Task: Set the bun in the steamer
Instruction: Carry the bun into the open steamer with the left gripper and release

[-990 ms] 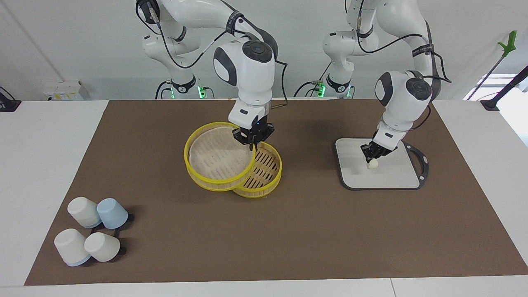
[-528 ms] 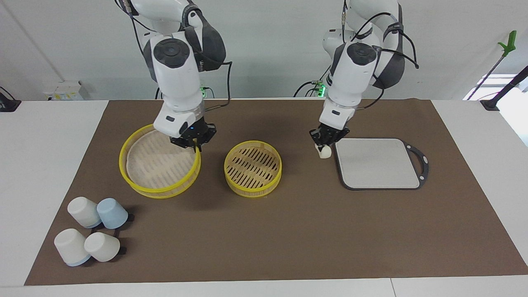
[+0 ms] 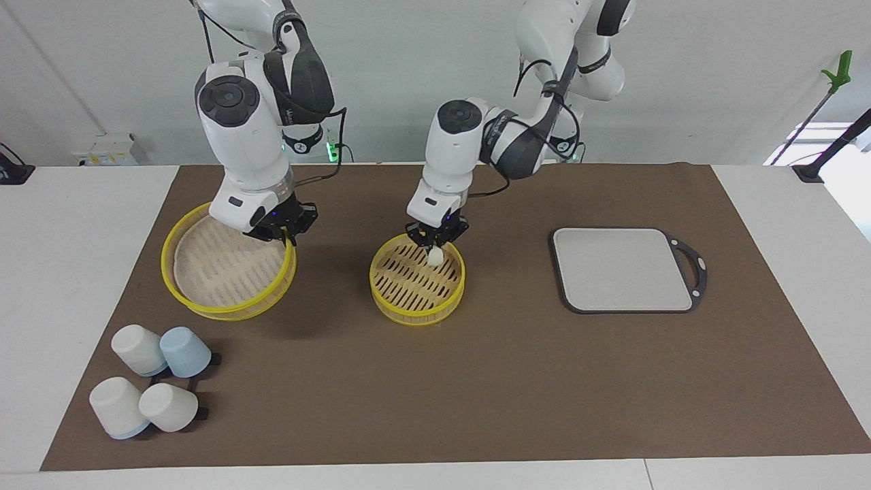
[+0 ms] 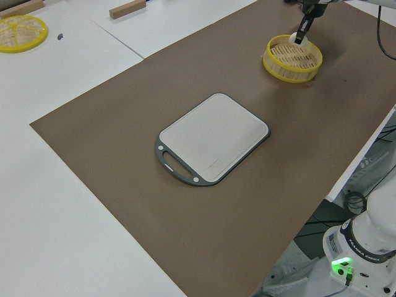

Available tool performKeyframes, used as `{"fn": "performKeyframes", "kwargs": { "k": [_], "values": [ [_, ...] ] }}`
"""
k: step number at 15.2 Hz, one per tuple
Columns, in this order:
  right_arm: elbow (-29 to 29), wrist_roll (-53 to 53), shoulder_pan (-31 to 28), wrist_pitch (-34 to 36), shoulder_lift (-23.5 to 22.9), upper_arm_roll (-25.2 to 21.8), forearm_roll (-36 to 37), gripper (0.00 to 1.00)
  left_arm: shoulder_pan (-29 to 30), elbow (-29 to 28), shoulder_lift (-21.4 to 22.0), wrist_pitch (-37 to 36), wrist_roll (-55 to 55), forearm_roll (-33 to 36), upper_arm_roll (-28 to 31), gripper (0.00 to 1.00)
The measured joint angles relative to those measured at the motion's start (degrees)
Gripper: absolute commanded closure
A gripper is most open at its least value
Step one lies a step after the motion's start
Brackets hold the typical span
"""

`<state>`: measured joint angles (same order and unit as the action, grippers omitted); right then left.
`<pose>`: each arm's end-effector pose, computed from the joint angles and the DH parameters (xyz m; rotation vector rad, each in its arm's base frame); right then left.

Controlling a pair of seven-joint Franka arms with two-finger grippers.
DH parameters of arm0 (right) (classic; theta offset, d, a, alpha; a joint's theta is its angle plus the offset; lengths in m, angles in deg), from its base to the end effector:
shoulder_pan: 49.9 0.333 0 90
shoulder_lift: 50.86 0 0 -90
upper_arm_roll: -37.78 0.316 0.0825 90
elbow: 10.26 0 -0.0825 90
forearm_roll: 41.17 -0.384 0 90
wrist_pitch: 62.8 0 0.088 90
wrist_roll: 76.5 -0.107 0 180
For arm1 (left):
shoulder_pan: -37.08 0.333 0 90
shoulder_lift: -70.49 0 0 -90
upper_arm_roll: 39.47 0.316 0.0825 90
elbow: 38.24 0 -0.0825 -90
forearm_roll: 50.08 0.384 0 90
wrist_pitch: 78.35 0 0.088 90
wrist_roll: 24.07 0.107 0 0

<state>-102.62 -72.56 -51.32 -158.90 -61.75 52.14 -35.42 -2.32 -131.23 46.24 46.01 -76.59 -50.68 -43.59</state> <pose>0.5956 0.1158 0.5062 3.0387 0.4743 -0.1757 0.5004 -0.4674 0.3902 3.0109 0.2575 0.0839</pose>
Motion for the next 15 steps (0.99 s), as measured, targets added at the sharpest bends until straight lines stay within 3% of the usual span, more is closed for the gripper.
{"fn": "performKeyframes", "kwargs": {
  "k": [4,5,7,8,15],
  "values": [
    [-1.6,0.0,0.0,-1.0,0.8,0.0,0.0,1.0,-0.2,1.1,-5.1,4.9,-0.5,1.2,0.4,0.84],
    [-1.7,0.0,0.0,-1.0,0.8,0.0,0.0,1.0,-0.2,1.1,-5.4,5.3,-0.5,1.2,0.5,0.79],
    [-1.9,0.0,0.0,-1.0,1.0,0.0,0.0,1.0,-0.2,1.2,-5.5,5.3,-0.5,1.3,0.6,0.37],
    [-1.9,0.0,0.0,-1.0,1.0,0.0,0.0,1.0,-0.2,1.2,-5.5,5.3,-0.5,1.4,0.5,0.03],
    [-2.1,0.0,0.1,-1.2,1.4,0.2,0.0,1.0,-0.7,1.4,-5.1,3.7,-1.6,2.9,0.7,0.0]
  ]
}}
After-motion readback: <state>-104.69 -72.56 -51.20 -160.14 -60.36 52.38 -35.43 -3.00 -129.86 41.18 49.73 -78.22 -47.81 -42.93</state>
